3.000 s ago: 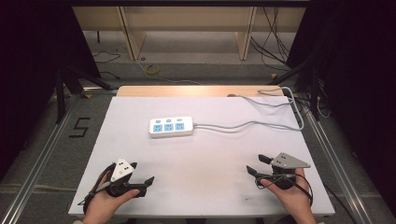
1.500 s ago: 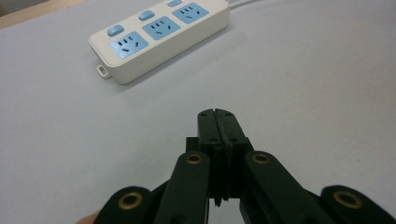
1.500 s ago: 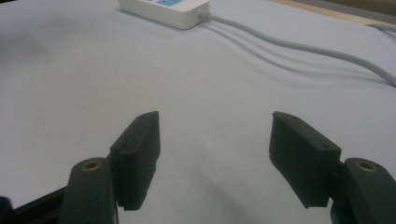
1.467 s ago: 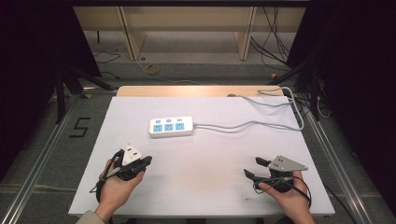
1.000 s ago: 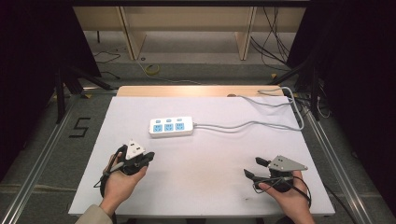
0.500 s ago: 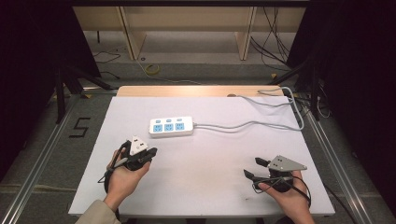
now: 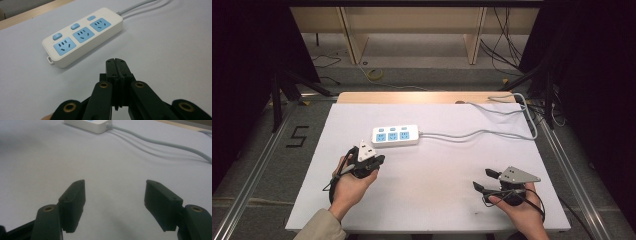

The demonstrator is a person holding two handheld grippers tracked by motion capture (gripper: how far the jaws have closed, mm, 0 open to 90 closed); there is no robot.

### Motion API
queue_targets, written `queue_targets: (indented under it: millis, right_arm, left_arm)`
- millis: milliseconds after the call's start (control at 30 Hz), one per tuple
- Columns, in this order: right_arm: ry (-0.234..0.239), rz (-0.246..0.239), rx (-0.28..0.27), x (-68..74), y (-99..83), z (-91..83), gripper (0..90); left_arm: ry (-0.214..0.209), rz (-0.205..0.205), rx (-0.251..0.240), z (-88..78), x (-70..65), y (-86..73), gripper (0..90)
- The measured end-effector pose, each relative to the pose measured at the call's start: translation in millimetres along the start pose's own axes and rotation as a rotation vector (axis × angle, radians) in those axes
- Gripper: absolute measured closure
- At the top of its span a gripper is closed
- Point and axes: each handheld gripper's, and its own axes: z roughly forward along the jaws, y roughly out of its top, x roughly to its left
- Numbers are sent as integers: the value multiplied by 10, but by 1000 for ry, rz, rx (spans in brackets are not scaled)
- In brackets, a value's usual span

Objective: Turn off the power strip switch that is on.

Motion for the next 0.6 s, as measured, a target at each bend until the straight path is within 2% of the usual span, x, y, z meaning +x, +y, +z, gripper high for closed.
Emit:
queue_targets:
  millis: [600]
  right_arm:
    - [-2,-3,-1,1,2,-2,342]
  left_arm:
    - [8,10,11,109,18,91,896]
